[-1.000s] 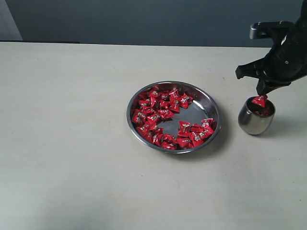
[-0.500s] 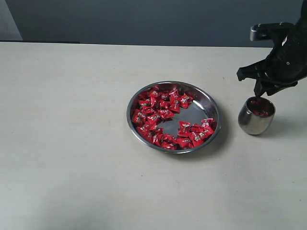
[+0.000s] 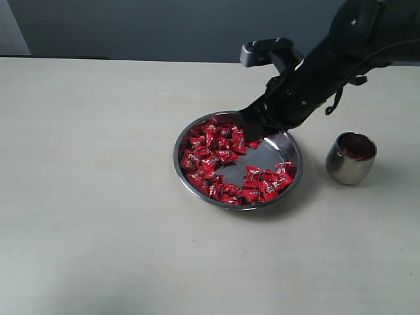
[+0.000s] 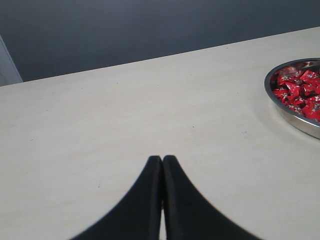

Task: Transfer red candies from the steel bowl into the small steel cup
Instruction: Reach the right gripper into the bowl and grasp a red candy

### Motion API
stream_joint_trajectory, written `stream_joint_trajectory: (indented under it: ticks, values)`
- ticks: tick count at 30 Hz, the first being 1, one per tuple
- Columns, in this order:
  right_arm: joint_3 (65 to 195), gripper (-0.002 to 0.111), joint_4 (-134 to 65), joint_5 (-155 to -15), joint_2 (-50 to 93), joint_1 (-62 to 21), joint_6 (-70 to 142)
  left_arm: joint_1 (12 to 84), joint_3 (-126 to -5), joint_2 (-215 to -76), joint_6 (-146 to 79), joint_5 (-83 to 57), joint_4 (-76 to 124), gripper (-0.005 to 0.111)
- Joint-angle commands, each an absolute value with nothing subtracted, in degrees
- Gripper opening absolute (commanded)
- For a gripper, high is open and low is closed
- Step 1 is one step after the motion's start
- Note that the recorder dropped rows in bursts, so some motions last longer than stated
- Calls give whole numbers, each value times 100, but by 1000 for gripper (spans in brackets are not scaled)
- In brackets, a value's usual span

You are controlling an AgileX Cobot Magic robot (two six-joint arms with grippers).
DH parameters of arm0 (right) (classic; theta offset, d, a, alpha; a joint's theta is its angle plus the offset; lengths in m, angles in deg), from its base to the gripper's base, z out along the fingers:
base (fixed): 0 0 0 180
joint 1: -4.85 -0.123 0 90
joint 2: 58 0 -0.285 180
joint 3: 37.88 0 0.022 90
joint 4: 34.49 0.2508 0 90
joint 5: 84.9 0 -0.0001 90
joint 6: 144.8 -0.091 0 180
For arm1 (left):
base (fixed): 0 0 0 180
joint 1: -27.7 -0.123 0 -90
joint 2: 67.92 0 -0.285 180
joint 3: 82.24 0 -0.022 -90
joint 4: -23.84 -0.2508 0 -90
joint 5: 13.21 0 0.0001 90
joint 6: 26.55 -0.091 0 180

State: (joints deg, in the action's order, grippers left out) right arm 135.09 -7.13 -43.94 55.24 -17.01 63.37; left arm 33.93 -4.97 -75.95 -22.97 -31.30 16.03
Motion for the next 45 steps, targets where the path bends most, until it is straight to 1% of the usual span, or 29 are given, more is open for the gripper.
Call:
stream_joint_trajectory:
  ticks: [1, 5, 6, 7, 9, 12, 14, 21, 39, 41, 42, 45]
  values:
    - [13493, 30, -680, -4573, 5926, -1756, 6546, 3410, -503, -7571, -2264, -3098, 1609, 0]
    - [13493, 30, -346, -4731, 6197, -1756, 6957, 3410, -503, -7571, -2264, -3098, 1609, 0]
    - [13493, 33, -88, -4716, 6235, -1756, 7226, 3410, -503, -7571, -2264, -3098, 1609, 0]
    - [13493, 42, 320, -4716, 6297, -1756, 7609, 3410, -503, -7571, -2264, -3098, 1609, 0]
    - [13493, 52, 656, -4874, 6401, -1756, 7913, 3410, -503, -7571, -2264, -3098, 1609, 0]
    - [13493, 48, 656, -5209, 6469, -1756, 7913, 3410, -503, -7571, -2264, -3098, 1609, 0]
    - [13529, 48, 656, -5258, 6497, -1756, 7913, 3410, -503, -7571, -2264, -3098, 1609, 0]
    - [14057, 48, 662, -4984, 6929, -1756, 7913, 3410, -503, -7571, -2264, -3098, 1609, 0]
    - [14134, 47, 598, -4953, 7295, -1756, 7913, 3410, -503, -7571, -2264, -3098, 1609, 0]
    - [14134, 43, 573, -4922, 7295, -1756, 7913, 3410, -503, -7571, -2264, -3098, 1609, 0]
    - [14134, 37, 575, -4922, 7295, -1756, 7913, 3410, -503, -7571, -2264, -3098, 1609, 0]
    - [14134, 14, 575, -4898, 7285, -1756, 7913, 3410, -503, -7571, -2264, -3098, 1609, 0]
